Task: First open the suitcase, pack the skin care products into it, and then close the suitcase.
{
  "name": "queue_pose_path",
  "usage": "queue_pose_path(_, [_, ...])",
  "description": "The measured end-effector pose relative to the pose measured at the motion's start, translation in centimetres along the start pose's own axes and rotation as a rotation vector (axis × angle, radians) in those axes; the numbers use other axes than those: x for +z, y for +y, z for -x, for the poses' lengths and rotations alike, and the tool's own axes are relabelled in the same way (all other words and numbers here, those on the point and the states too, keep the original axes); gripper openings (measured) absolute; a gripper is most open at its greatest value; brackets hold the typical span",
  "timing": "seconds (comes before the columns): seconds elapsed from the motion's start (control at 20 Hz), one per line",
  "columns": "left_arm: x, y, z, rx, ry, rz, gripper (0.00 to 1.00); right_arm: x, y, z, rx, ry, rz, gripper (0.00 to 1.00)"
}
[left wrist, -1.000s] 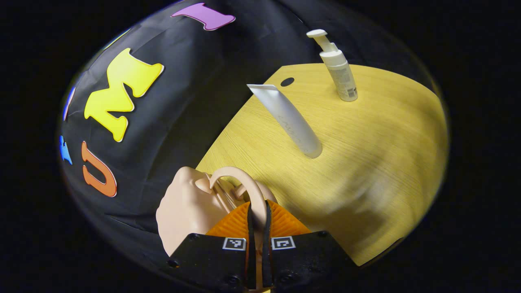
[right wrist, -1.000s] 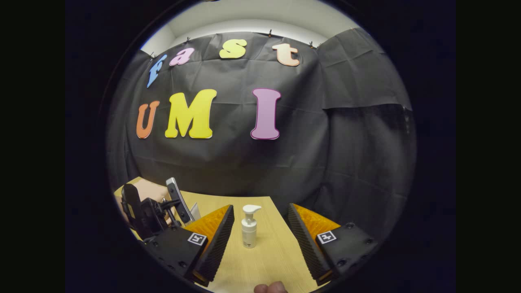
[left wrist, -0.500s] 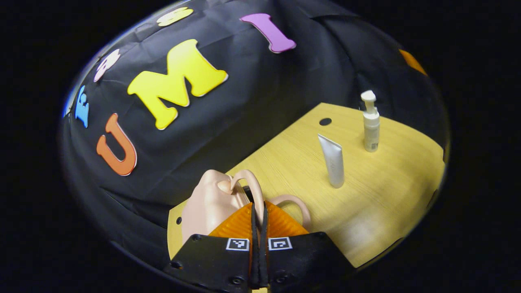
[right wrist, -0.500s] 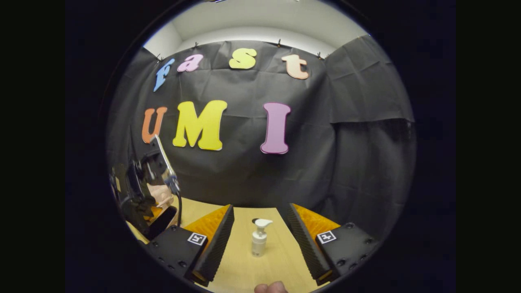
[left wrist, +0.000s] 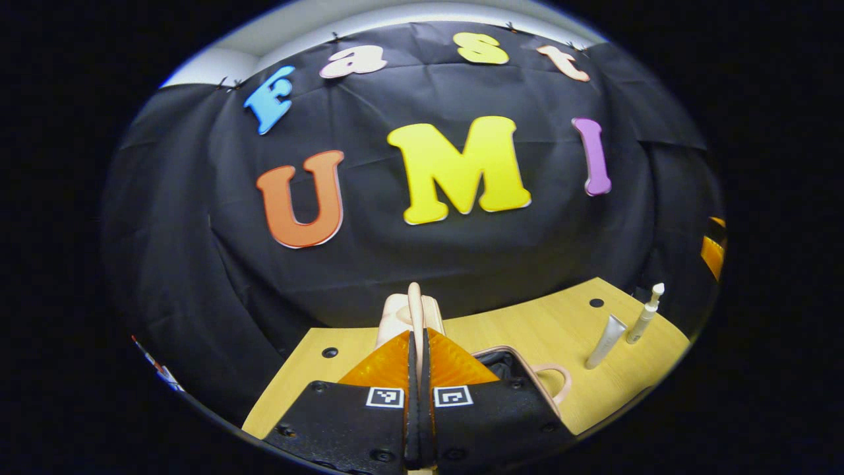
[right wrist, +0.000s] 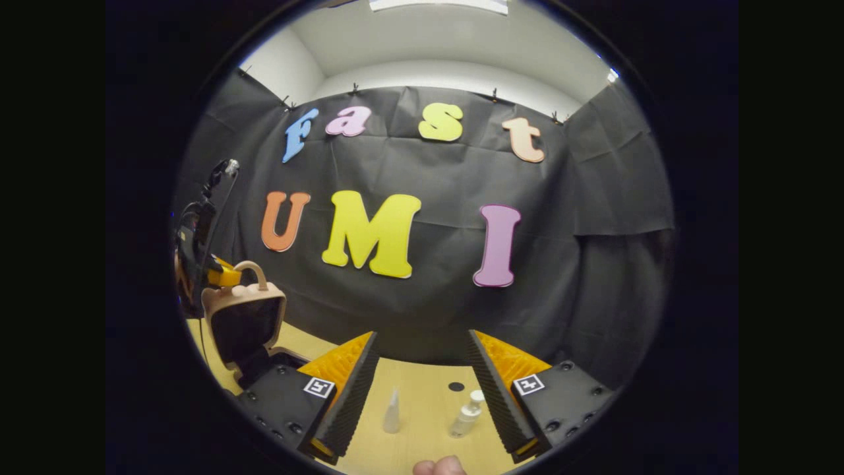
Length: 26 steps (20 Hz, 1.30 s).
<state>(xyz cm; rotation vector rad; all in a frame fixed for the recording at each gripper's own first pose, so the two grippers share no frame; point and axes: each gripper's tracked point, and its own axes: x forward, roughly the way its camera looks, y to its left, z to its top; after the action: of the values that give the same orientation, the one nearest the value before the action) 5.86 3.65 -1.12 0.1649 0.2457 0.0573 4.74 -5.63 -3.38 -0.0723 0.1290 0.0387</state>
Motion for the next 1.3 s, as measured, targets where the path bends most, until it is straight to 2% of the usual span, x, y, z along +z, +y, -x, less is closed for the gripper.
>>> queue_pose_path(0.2, [-2.3,6.0,-0.1,0.050,-0.029,0.111,0.03,0.5,2.8,0.0,0.018,0.019,-0.009,0.80])
queue_pose_path(0.35, [-4.8,11.6,-0.7,0.088,-0.042,0.220,0.03,0.5,4.8,-0.2,0.038,0.029,0.036,0.77])
queue_pose_path(0.5, [-9.9,16.6,-2.1,0.145,0.009,0.258,0.03,0.2,6.4,-0.2,0.052,0.044,0.061,0.80])
queue_pose_path(0.6, [-13.5,19.2,-2.9,0.153,0.055,0.297,0.03,0.2,7.3,-0.1,0.053,0.047,0.088,0.80])
queue_pose_path(0.7, [-17.5,20.6,-4.0,0.154,0.097,0.368,0.03,-0.2,8.2,-0.3,0.050,0.053,0.099,0.77])
queue_pose_path(0.75, [-19.5,20.9,-4.5,0.154,0.128,0.396,0.03,-0.6,8.7,-0.3,0.050,0.066,0.105,0.80])
queue_pose_path(1.0, [-28.3,21.0,-7.0,0.130,0.296,0.473,0.05,-1.2,11.1,-0.6,0.069,0.095,0.132,0.80])
queue_pose_path(1.15, [-30.9,20.4,-7.6,0.122,0.374,0.499,0.10,-1.5,11.4,-0.7,0.058,0.107,0.133,0.79])
queue_pose_path(1.3, [-31.6,21.2,-7.6,0.132,0.379,0.479,0.18,-1.8,11.5,-1.0,0.044,0.119,0.126,0.80])
